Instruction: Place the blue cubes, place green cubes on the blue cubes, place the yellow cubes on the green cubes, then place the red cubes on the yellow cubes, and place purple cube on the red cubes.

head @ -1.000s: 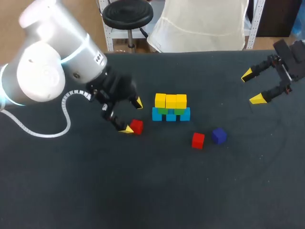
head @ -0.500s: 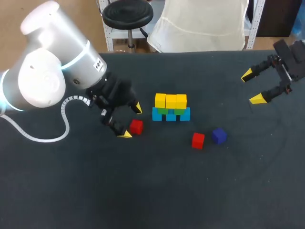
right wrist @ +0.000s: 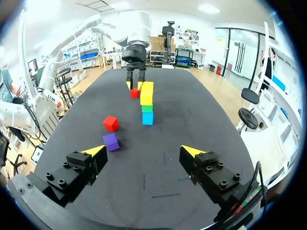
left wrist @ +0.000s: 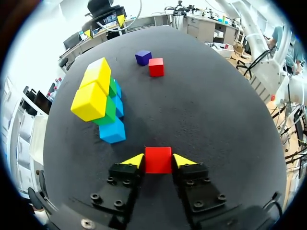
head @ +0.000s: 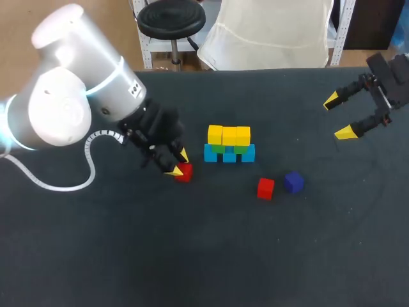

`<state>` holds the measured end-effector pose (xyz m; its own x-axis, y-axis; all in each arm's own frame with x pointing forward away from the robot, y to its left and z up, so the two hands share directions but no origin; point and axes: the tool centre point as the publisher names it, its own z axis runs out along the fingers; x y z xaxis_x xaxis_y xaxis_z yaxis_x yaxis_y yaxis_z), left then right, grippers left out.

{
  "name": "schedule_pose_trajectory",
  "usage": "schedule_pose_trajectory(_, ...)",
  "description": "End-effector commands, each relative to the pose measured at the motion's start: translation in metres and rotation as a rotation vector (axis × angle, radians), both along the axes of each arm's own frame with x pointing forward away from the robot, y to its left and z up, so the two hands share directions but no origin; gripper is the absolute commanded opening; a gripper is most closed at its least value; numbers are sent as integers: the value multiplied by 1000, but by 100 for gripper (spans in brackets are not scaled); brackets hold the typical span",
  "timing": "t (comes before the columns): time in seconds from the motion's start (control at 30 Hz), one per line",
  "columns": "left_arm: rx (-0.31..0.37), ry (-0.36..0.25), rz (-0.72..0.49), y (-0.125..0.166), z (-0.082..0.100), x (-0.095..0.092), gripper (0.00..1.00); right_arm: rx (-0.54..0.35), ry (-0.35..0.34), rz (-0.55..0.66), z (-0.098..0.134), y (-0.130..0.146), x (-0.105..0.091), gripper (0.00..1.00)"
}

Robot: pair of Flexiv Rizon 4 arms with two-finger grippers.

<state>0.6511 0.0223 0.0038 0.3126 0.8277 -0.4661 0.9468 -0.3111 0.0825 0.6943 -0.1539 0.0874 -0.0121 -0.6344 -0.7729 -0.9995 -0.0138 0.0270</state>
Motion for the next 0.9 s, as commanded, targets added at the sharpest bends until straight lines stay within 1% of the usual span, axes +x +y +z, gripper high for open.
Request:
schedule_pose_trajectory(0.03, -1, -1, 0, -1, -2, 2, 0, 1, 0, 2, 0, 0, 1, 100)
schedule_pose_trajectory(0.13, -8, -3, 12, -1, 1, 1, 0, 1, 0, 2, 0, 0, 1, 100)
schedule_pose_trajectory(0.27, -20, -14, 54, 1, 13, -1, 0, 1, 0, 2, 0, 0, 1, 100)
schedule_pose_trajectory(0.4, -38, -17, 130, 3, 32, -3, 0, 1, 0, 2, 0, 0, 1, 100)
schedule_pose_trajectory(0.53, -62, 3, 198, 4, 49, -1, 0, 1, 0, 2, 0, 0, 1, 100)
schedule_pose_trajectory(0.57, -58, 16, 217, 3, 54, 1, 0, 1, 0, 2, 0, 0, 1, 100)
schedule_pose_trajectory(0.63, -67, 15, 248, 3, 63, 3, 0, 1, 0, 2, 0, 0, 1, 100)
schedule_pose_trajectory(0.73, -62, 18, 280, 1, 77, 6, 0, 1, 0, 2, 0, 0, 1, 100)
schedule_pose_trajectory(0.77, -58, 28, 292, 0, 82, 8, 0, 1, 0, 2, 0, 0, 1, 100)
schedule_pose_trajectory(0.9, -51, 0, 311, -4, 101, 12, 0, 1, 0, 2, 0, 0, 1, 100)
